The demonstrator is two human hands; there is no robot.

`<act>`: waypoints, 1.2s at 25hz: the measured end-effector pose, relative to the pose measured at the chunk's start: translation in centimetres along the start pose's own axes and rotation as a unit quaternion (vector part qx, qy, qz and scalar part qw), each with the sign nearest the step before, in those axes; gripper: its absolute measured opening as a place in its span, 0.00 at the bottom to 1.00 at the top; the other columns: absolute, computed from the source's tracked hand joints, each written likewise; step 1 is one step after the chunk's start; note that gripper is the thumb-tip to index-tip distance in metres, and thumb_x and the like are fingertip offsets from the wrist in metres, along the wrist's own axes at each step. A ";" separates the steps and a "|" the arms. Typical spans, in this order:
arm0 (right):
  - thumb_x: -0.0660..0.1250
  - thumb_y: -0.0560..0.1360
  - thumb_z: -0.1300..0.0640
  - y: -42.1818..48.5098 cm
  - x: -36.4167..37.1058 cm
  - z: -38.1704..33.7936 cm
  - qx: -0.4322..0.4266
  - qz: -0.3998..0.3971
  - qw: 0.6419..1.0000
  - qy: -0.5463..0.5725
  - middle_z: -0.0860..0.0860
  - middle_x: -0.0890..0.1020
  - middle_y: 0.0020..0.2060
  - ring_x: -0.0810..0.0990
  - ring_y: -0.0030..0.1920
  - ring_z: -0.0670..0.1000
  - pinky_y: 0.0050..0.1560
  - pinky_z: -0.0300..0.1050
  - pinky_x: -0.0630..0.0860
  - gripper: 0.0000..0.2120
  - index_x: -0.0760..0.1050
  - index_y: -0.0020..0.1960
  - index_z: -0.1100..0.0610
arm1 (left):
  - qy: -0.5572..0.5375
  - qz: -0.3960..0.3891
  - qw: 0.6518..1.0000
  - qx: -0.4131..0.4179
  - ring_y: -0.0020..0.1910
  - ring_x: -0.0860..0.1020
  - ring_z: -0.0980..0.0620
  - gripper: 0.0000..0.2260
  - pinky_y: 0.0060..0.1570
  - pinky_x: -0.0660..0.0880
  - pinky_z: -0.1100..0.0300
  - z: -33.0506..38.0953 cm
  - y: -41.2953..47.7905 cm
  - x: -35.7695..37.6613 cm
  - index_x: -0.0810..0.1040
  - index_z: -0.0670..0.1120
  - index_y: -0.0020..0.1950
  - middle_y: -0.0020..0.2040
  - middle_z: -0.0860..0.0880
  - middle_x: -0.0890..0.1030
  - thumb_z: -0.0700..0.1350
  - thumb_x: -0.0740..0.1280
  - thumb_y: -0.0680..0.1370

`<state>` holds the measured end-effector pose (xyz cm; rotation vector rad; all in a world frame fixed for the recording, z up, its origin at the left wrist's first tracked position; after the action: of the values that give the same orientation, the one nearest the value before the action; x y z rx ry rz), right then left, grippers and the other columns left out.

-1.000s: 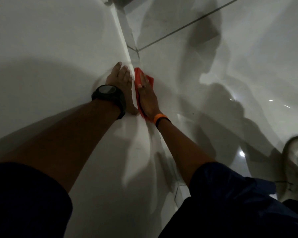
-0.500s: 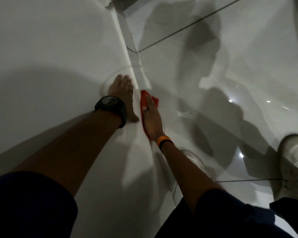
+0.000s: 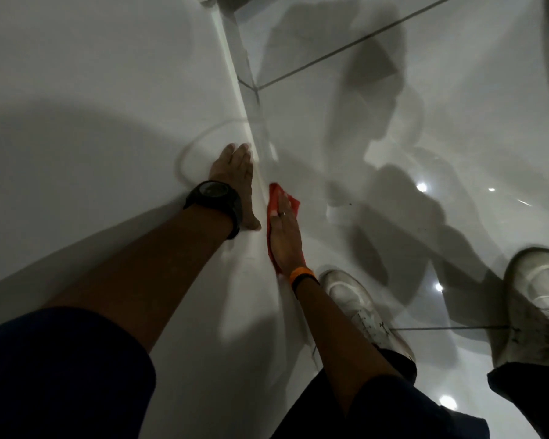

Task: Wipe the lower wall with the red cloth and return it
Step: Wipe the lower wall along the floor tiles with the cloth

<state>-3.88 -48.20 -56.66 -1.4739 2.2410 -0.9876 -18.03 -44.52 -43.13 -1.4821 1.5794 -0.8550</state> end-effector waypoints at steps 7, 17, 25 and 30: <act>0.47 0.89 0.45 -1.4 -0.5 1.8 0.001 -0.002 1.000 -0.005 0.44 0.54 0.85 0.49 0.85 0.45 0.86 0.58 0.50 0.24 0.51 0.85 0.44 | -0.011 -0.006 1.000 0.011 0.83 0.39 0.41 0.60 0.80 0.36 0.46 2.3 -0.6 1.1 0.42 0.39 0.83 0.83 0.39 0.41 0.80 0.58 0.69; 0.48 0.89 0.47 -3.9 -1.3 2.7 0.031 -0.023 0.999 -0.005 0.47 0.53 0.85 0.53 0.85 0.49 0.86 0.56 0.50 0.24 0.50 0.85 0.45 | -0.002 -0.015 1.000 0.009 0.83 0.39 0.41 0.58 0.80 0.36 0.46 4.3 -2.0 1.6 0.41 0.39 0.83 0.83 0.39 0.41 0.79 0.58 0.71; 0.49 0.89 0.46 -3.5 -1.9 2.3 0.048 -0.040 0.998 -0.017 0.50 0.55 0.85 0.58 0.84 0.55 0.84 0.61 0.56 0.27 0.48 0.86 0.48 | 0.014 -0.025 0.999 0.023 0.83 0.41 0.40 0.57 0.81 0.38 0.45 7.0 -3.5 2.2 0.41 0.38 0.83 0.82 0.38 0.41 0.78 0.58 0.72; 0.51 0.89 0.47 -7.8 -3.1 4.1 0.093 -0.049 0.990 -0.097 0.57 0.67 0.81 0.72 0.77 0.63 0.80 0.60 0.67 0.25 0.51 0.85 0.47 | 0.007 -0.026 0.999 0.026 0.82 0.40 0.40 0.56 0.80 0.38 0.45 8.1 -5.1 2.5 0.42 0.38 0.83 0.82 0.37 0.41 0.77 0.58 0.73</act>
<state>5.19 -48.98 -54.78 -1.5359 1.9039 -1.0054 -8.51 -47.15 -42.57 -1.4884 1.5243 -0.9316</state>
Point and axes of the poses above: each hand's wrist, its own y-axis towards the middle knuckle, its own x-axis out of the palm, z = x × y, the point moved 2 cm from there along y, towards the middle knuckle
